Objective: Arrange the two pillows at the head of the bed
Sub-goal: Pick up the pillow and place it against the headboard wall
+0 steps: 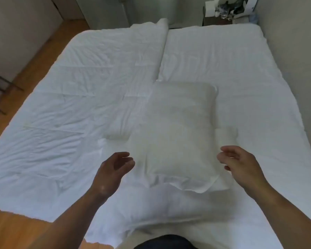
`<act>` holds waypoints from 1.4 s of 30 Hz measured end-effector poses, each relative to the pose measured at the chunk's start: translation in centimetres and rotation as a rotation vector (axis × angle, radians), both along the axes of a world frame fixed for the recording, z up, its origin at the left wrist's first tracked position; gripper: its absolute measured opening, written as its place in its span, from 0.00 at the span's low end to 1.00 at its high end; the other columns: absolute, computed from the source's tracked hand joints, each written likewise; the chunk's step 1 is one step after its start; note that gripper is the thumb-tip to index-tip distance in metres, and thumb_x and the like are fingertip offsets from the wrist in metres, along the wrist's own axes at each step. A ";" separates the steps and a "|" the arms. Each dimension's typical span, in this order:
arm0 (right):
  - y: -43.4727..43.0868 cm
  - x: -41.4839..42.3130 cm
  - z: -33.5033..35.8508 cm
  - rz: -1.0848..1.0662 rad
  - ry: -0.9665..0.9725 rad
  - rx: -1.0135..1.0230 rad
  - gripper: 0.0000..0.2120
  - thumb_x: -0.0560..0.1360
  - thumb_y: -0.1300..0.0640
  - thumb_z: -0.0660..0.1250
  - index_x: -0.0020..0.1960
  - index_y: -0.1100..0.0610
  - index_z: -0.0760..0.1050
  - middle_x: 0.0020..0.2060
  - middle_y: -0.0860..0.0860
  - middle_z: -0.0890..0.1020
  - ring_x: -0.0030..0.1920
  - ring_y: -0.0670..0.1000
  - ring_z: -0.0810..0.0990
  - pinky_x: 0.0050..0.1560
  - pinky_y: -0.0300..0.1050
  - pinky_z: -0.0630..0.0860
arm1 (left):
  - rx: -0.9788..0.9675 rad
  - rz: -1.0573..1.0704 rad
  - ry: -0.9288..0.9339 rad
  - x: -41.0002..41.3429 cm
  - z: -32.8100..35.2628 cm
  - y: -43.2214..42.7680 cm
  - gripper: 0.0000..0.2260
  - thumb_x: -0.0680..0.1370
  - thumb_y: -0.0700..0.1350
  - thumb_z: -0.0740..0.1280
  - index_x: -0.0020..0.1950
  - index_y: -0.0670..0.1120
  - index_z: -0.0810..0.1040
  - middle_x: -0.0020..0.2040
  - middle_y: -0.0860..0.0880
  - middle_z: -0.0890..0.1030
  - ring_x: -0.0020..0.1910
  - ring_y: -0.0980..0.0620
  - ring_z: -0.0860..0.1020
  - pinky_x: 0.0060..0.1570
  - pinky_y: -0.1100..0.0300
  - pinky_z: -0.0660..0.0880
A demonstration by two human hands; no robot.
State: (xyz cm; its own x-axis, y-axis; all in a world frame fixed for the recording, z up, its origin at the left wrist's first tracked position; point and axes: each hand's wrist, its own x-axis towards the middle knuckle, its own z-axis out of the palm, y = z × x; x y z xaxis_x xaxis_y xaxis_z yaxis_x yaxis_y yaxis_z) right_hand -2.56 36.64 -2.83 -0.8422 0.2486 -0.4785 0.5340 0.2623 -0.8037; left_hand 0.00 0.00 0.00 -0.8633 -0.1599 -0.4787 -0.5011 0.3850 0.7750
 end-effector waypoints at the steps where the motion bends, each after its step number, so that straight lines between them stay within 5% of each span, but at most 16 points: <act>1: 0.2 -1.4 -0.3 0.012 -0.003 0.042 0.11 0.74 0.54 0.76 0.56 0.48 0.82 0.53 0.47 0.85 0.53 0.54 0.84 0.62 0.59 0.79 | -0.050 0.001 0.031 -1.5 -0.1 0.1 0.28 0.67 0.62 0.76 0.65 0.53 0.81 0.57 0.53 0.88 0.59 0.54 0.85 0.63 0.52 0.77; 4: 0.0 -5.2 -0.6 0.046 -0.076 0.097 0.19 0.74 0.49 0.76 0.63 0.50 0.80 0.59 0.48 0.83 0.57 0.53 0.82 0.60 0.52 0.77 | -0.232 -0.045 0.025 -6.1 0.2 0.4 0.22 0.76 0.54 0.75 0.68 0.49 0.80 0.60 0.52 0.85 0.61 0.53 0.82 0.61 0.54 0.76; 8: -1.2 -8.6 -3.1 0.075 -0.179 0.119 0.33 0.73 0.41 0.75 0.74 0.52 0.71 0.70 0.55 0.76 0.62 0.53 0.77 0.60 0.49 0.73 | -0.392 -0.135 -0.100 -12.2 -2.7 0.2 0.30 0.76 0.61 0.73 0.74 0.48 0.75 0.69 0.46 0.80 0.68 0.45 0.78 0.67 0.49 0.74; 11: -2.0 -10.3 -5.0 0.012 -0.270 0.088 0.47 0.70 0.33 0.73 0.81 0.51 0.61 0.75 0.56 0.72 0.71 0.58 0.74 0.67 0.53 0.72 | -0.360 -0.170 -0.197 -16.2 -4.8 0.4 0.37 0.76 0.64 0.71 0.80 0.49 0.68 0.74 0.42 0.75 0.72 0.41 0.75 0.72 0.46 0.70; 15: -3.1 -11.2 -6.8 -0.089 -0.374 -0.052 0.60 0.60 0.25 0.73 0.83 0.49 0.55 0.76 0.52 0.70 0.71 0.58 0.74 0.69 0.57 0.72 | -0.234 -0.129 -0.286 -20.0 -8.5 0.3 0.47 0.69 0.74 0.70 0.82 0.54 0.63 0.72 0.42 0.77 0.71 0.39 0.76 0.72 0.44 0.71; 21: -4.8 -12.0 -8.7 -0.152 -0.344 -0.134 0.50 0.67 0.33 0.76 0.81 0.52 0.61 0.66 0.49 0.77 0.62 0.53 0.79 0.63 0.52 0.76 | -0.045 -0.106 -0.345 -23.7 -13.2 -0.1 0.54 0.62 0.76 0.73 0.83 0.58 0.59 0.75 0.48 0.76 0.70 0.41 0.78 0.72 0.45 0.72; 25: -5.2 -11.7 -9.6 -0.188 -0.351 -0.093 0.57 0.61 0.30 0.78 0.81 0.53 0.62 0.70 0.50 0.77 0.64 0.55 0.80 0.64 0.53 0.77 | 0.109 -0.075 -0.376 -23.2 -14.7 -0.2 0.58 0.61 0.74 0.76 0.84 0.55 0.57 0.76 0.52 0.74 0.69 0.45 0.78 0.72 0.45 0.72; 31: -6.2 -10.7 -7.8 -0.279 -0.283 -0.171 0.41 0.63 0.39 0.82 0.70 0.55 0.76 0.54 0.47 0.83 0.51 0.49 0.83 0.52 0.44 0.77 | 0.109 -0.134 -0.207 -22.6 -12.7 1.3 0.28 0.72 0.63 0.75 0.68 0.54 0.78 0.53 0.60 0.84 0.48 0.62 0.81 0.60 0.59 0.77; 33: -6.7 -10.3 -5.9 -0.276 -0.195 -0.145 0.30 0.67 0.44 0.81 0.65 0.50 0.74 0.47 0.42 0.80 0.44 0.42 0.79 0.44 0.38 0.73 | 0.159 -0.135 -0.160 -22.1 -11.1 1.8 0.18 0.75 0.59 0.75 0.62 0.57 0.79 0.48 0.64 0.82 0.45 0.66 0.79 0.48 0.72 0.76; 36: -6.1 -9.3 -2.8 -0.284 -0.071 -0.059 0.29 0.70 0.48 0.80 0.68 0.49 0.74 0.52 0.45 0.79 0.49 0.46 0.78 0.45 0.36 0.71 | 0.187 -0.116 -0.083 -20.2 -8.4 2.8 0.12 0.78 0.54 0.74 0.59 0.58 0.76 0.46 0.65 0.79 0.43 0.65 0.78 0.30 0.82 0.70; 39: -4.6 -7.6 0.9 -0.281 0.039 0.004 0.25 0.70 0.52 0.81 0.61 0.46 0.73 0.48 0.40 0.79 0.45 0.40 0.77 0.38 0.27 0.69 | 0.225 -0.117 -0.012 -17.4 -6.2 4.4 0.15 0.79 0.53 0.73 0.65 0.57 0.77 0.50 0.60 0.81 0.47 0.59 0.80 0.38 0.81 0.70; 42: -2.5 -4.9 4.0 -0.277 0.108 0.066 0.24 0.70 0.54 0.81 0.61 0.46 0.73 0.45 0.34 0.76 0.44 0.31 0.73 0.34 0.21 0.70 | 0.286 -0.120 0.022 -14.5 -4.9 6.5 0.13 0.78 0.53 0.73 0.61 0.59 0.77 0.48 0.64 0.80 0.45 0.66 0.78 0.38 0.78 0.72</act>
